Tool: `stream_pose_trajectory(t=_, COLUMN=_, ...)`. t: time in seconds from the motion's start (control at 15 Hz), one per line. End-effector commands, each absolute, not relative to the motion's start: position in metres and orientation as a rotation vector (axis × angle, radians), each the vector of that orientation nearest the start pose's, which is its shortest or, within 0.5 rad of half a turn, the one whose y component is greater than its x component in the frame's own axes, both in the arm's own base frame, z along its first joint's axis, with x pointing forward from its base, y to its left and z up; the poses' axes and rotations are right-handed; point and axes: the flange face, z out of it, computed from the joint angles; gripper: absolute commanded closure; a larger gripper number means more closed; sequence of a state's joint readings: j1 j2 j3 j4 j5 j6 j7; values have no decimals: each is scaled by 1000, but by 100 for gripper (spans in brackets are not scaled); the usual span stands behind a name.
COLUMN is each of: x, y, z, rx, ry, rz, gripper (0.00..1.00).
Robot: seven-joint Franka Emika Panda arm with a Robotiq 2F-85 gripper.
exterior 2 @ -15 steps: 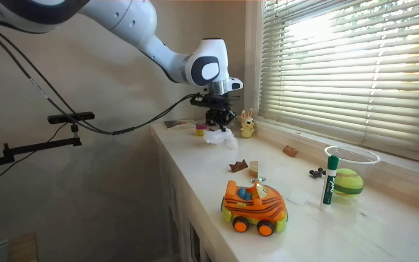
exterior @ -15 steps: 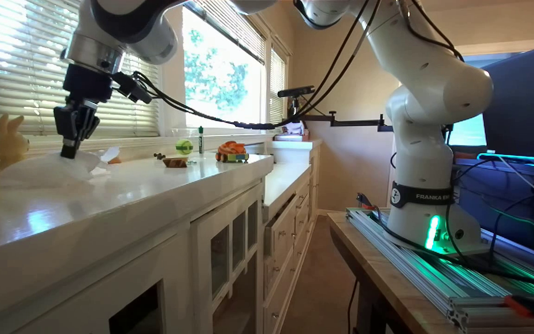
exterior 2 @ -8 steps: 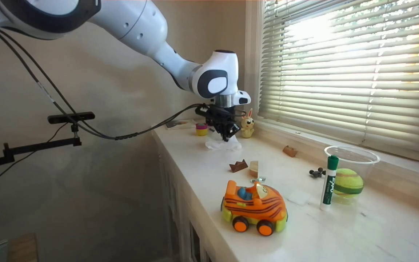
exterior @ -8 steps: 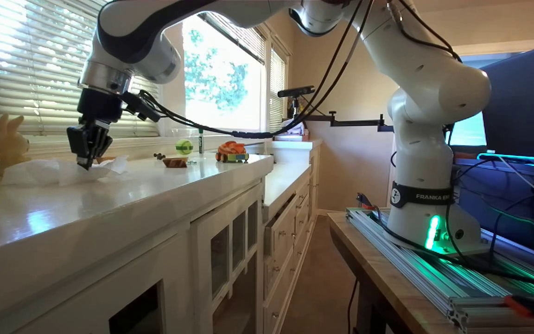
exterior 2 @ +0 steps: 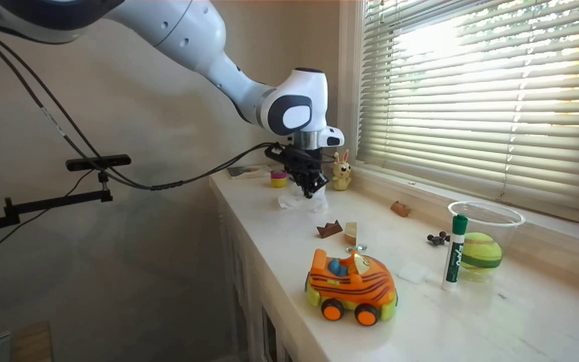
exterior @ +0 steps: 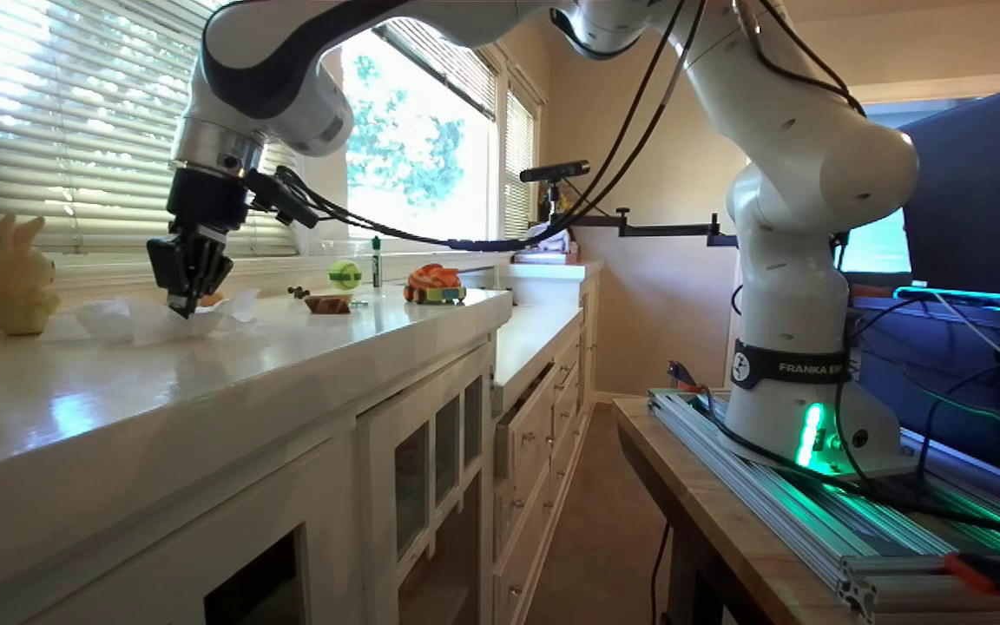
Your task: Use the paper towel to wipe the surface
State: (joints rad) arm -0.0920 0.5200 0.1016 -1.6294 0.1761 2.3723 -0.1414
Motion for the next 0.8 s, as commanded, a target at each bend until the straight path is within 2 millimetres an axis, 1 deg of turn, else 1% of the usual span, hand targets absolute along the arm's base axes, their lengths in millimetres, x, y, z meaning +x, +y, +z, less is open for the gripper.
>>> stream_pose_trajectory(t=0.0, x=670, y=1, z=354, rx=-2931, ry=89, rz=-306, gripper=96)
stream_pose_trajectory(t=0.4, x=632, y=7, z=364, rx=-2939, ry=204, rz=-240, gripper=96)
stream_pose_trajectory(t=0.6, x=618, y=12, z=380, rx=-2966, ry=240, rz=-249, gripper=96)
stream_pose_trajectory(t=0.73, x=614, y=17, z=394, rx=-2992, ry=239, rz=-273, gripper=96)
